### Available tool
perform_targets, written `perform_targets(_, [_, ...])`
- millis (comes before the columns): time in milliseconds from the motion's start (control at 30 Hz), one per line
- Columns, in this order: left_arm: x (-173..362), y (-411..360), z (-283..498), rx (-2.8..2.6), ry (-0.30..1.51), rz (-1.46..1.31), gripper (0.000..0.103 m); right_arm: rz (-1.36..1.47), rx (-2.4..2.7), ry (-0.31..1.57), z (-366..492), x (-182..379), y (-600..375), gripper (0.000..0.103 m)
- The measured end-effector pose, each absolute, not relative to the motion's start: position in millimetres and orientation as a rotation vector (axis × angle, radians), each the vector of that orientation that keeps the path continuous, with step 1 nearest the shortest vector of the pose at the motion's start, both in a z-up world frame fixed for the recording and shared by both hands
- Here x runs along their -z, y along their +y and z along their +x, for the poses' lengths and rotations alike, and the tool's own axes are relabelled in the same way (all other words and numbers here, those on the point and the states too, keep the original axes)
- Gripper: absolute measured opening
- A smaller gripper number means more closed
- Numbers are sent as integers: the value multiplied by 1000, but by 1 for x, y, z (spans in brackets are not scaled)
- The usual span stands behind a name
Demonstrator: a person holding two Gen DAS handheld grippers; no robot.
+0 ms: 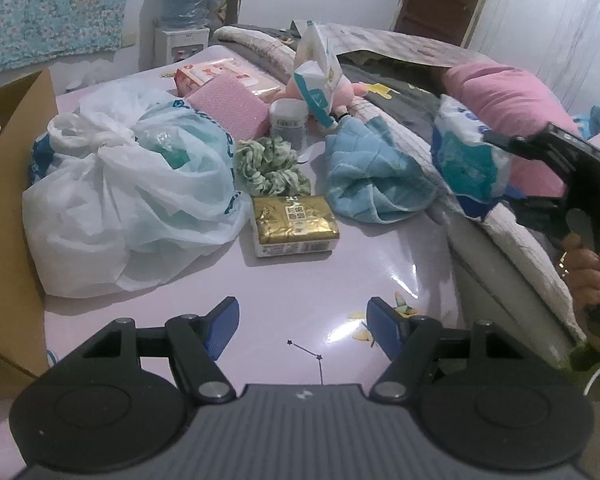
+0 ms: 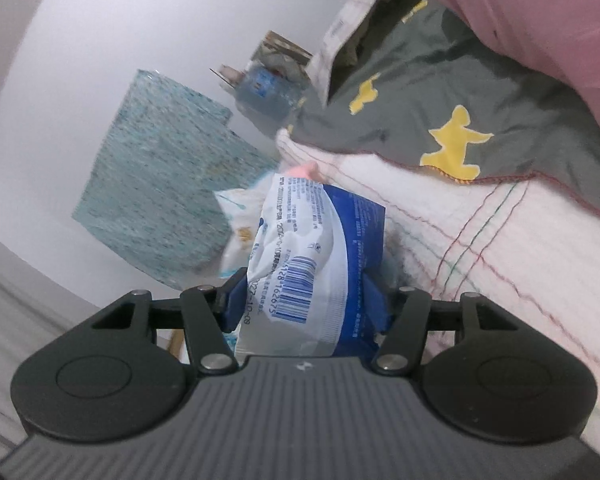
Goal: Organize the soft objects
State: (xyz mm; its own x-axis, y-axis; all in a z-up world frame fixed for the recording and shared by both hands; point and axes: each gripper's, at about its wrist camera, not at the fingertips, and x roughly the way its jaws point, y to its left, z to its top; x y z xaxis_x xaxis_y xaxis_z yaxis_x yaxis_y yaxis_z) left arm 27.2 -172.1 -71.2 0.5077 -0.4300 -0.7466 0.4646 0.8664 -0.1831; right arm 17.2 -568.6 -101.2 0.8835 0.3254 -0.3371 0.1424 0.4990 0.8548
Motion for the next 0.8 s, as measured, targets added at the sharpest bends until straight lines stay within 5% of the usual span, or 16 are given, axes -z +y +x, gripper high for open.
perform_targets(333, [52,-132,3,564,877,18,81,1119,-422,515,-12,77,-493,58])
perform_targets(800, [73,-111,6,507,918,54,82,1316,-562,918,37,172,-354,60])
